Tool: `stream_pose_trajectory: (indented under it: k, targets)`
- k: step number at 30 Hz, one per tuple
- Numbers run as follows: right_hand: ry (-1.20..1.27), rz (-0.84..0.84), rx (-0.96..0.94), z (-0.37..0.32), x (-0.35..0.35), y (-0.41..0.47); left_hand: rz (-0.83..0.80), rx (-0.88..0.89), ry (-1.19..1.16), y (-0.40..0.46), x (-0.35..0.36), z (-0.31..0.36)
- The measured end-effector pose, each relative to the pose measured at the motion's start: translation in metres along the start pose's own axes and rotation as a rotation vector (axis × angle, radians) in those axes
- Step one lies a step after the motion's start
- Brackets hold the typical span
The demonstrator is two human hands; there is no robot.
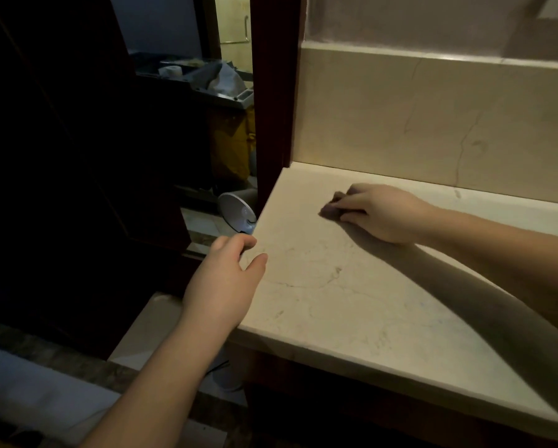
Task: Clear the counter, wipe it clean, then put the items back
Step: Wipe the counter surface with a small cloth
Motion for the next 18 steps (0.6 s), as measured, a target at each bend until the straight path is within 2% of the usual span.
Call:
stream_pose_trajectory:
  k: [2, 7, 9, 14, 16, 18]
  targets:
    - [-0.023, -0.024, -0.038, 0.004, -0.004, -0.007, 0.003, 0.002, -0.001, 0.000, 0.000, -0.001]
    - [-0.050, -0.004, 0.184, 0.033, 0.012, 0.041, 0.014, 0.000, 0.002, 0.000, 0.001, 0.000]
    - [-0.053, 0.008, 0.203, 0.029, 0.019, 0.051, 0.019, -0.005, 0.003, 0.000, 0.002, 0.000]
    - [0.139, -0.026, -0.022, -0.034, -0.009, -0.019, 0.028, -0.001, -0.001, 0.000, 0.003, -0.001]
    - [0.143, -0.061, -0.109, -0.047, -0.018, -0.048, 0.039, 0.002, 0.000, 0.000, 0.004, -0.003]
    - [0.106, -0.054, -0.047, -0.032, -0.017, -0.041, 0.047, 0.010, 0.007, 0.000, 0.005, -0.003]
Point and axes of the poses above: each hand's wrist, its own y-axis towards the middle knuckle, its own x-axis out of the palm, z = x × y, the point moved 1 cm from there along y, towards the middle knuckle, and after that the axes turned 12 degrees about z, right-handed, at the moved point
